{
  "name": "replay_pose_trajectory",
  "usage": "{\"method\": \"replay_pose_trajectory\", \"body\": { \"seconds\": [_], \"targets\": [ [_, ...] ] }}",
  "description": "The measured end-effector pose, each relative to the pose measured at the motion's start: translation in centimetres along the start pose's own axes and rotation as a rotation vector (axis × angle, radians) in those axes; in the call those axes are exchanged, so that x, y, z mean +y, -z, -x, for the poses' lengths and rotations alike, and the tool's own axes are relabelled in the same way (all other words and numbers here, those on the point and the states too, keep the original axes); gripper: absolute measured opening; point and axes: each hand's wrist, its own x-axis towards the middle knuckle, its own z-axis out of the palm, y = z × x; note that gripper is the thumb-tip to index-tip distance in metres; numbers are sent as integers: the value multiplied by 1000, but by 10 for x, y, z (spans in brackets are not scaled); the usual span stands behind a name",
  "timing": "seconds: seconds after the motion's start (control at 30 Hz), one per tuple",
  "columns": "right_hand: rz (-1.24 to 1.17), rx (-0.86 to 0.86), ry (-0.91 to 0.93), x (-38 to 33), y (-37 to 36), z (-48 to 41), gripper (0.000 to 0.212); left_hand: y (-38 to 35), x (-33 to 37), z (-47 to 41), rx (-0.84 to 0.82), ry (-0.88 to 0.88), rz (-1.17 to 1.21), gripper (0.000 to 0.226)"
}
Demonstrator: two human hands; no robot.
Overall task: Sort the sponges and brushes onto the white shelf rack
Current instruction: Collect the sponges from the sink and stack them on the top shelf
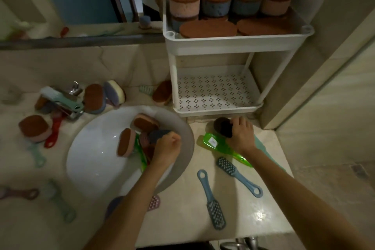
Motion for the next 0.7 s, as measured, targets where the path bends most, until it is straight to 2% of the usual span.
{"method": "replay_pose_trajectory", "body": {
  "seconds": [0.1,0.17,0.23,0.3,0.37,0.43,0.5,0.6,0.7],
  "targets": [
    [-68,152,35,-9,5,8,56,3,2,4,19,17,113,19],
    [-253,177,45,-24,17,17,52,7,3,6,10,10,165,26],
    [-470,22,14,-46,30,26,44,15,1,10,-29,-19,209,43],
    [-767,-203,0,-69,34,34,27,27,-5,13,-87,-49,276,62],
    [-1109,-462,-42,-90,32,43,14,39,-15,18,-129,-66,315,69],
    [-1338,-713,-68,-108,28,51,22,52,-27,24,-164,-56,414,61],
    [-1480,-853,-106,-124,22,59,26,67,-38,35,-186,2,564,48],
    [-1562,-891,-215,-149,12,72,22,91,-57,52,-148,77,689,30],
    [-1342,-786,-135,-181,2,87,18,109,-82,61,-32,158,625,12]
  ]
}}
